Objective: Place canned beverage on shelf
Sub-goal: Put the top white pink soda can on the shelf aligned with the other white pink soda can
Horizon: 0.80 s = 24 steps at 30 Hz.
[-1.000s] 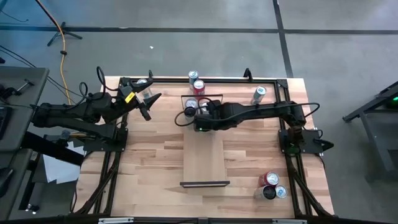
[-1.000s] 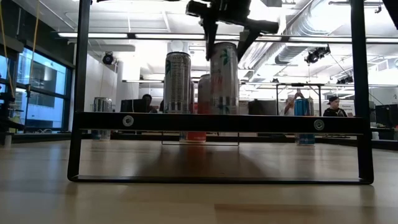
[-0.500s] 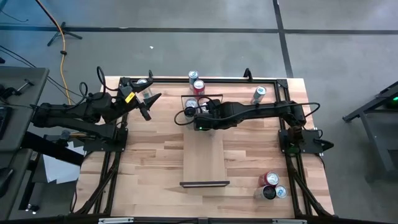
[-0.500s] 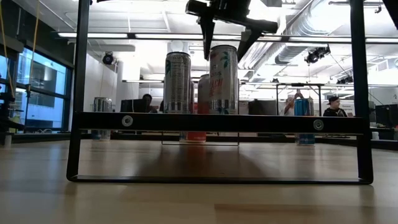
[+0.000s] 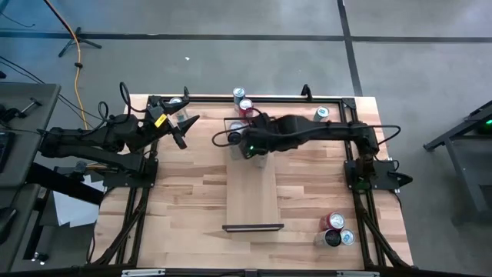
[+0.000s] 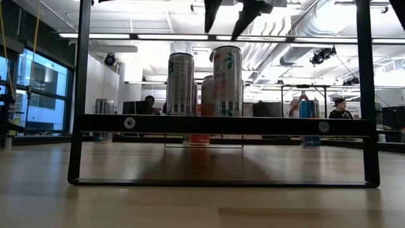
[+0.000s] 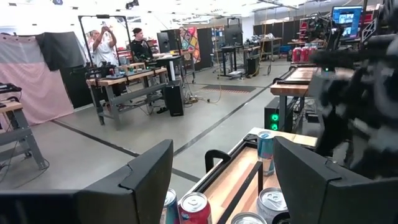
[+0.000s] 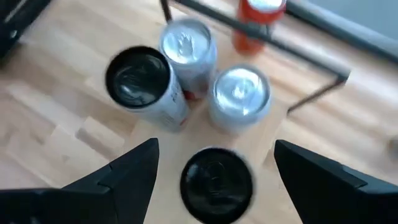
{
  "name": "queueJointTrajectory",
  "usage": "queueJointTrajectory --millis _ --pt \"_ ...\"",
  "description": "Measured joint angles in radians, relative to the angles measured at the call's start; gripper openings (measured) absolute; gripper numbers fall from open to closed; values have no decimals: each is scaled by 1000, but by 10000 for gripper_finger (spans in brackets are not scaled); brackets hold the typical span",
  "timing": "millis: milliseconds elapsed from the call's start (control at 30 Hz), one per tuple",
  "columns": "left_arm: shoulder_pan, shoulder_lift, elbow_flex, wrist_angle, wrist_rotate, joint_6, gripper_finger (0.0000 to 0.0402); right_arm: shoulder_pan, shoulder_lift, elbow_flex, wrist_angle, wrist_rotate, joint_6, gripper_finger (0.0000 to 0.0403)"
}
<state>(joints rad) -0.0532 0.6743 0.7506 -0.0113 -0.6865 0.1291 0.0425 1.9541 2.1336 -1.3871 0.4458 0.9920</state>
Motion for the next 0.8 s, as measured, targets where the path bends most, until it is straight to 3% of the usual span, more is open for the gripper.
queueJointTrajectory --millis 100,200,367,633,800 --pt "0 0 0 -1 1 -17 235 -18 1 105 -69 -6 -230 305" --pt "0 0 0 -18 1 -40 235 -35 0 213 -91 -82 -545 305" --pt "0 0 0 -28 2 -77 235 -43 -52 170 -32 -200 -1085 305" --pt "0 0 0 -31 6 -125 235 -52 -46 157 -163 -329 -1173 304" --pt "0 0 0 -30 6 -126 235 -103 -46 35 -145 -445 -1216 304"
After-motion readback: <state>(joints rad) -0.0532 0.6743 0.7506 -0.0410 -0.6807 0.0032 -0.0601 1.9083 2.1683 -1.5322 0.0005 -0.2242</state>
